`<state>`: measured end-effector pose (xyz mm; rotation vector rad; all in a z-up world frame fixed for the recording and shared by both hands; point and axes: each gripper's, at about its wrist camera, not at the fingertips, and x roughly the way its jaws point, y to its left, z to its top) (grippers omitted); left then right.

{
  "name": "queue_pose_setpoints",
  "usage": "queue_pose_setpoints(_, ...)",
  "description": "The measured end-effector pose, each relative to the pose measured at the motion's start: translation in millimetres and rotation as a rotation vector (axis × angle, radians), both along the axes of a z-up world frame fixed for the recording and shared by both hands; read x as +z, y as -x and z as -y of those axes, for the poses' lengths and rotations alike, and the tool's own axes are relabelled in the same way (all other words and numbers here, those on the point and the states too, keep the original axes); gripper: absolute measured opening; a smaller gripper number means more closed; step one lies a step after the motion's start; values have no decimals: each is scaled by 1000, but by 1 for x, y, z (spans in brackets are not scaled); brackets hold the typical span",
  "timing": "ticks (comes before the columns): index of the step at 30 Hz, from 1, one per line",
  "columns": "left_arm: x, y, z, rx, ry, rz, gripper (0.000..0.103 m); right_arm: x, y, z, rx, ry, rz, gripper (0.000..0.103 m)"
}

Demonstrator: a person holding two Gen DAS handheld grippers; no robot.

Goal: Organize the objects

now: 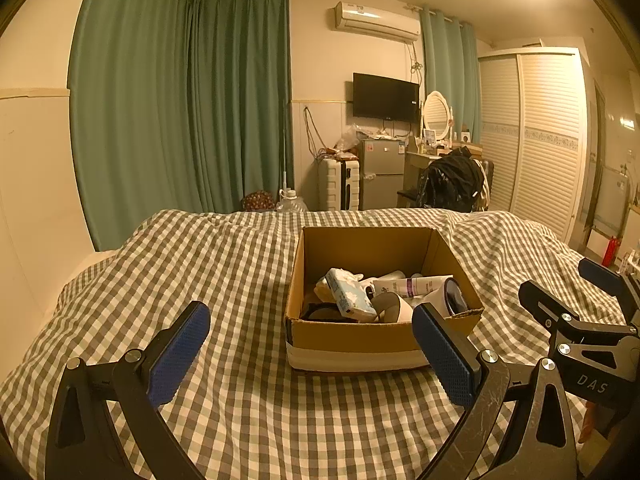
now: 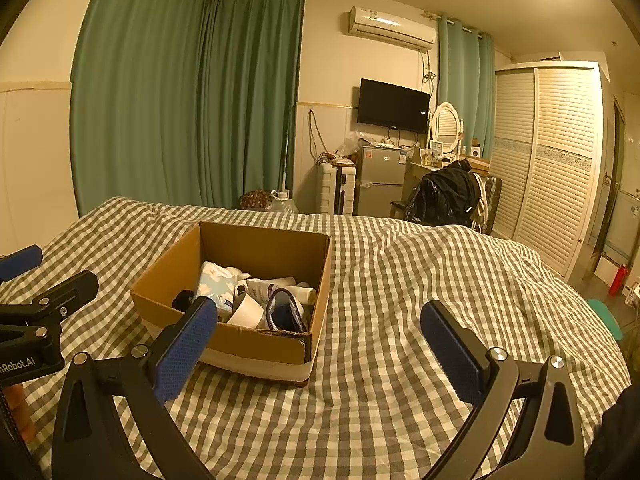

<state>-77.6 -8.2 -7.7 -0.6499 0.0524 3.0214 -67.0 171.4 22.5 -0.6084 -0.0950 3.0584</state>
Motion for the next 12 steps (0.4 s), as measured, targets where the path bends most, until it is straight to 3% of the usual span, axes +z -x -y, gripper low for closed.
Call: queue_pose_setpoints(12,-5,3,0,3,10,14,103,-4,2,1,9,-4,17,102)
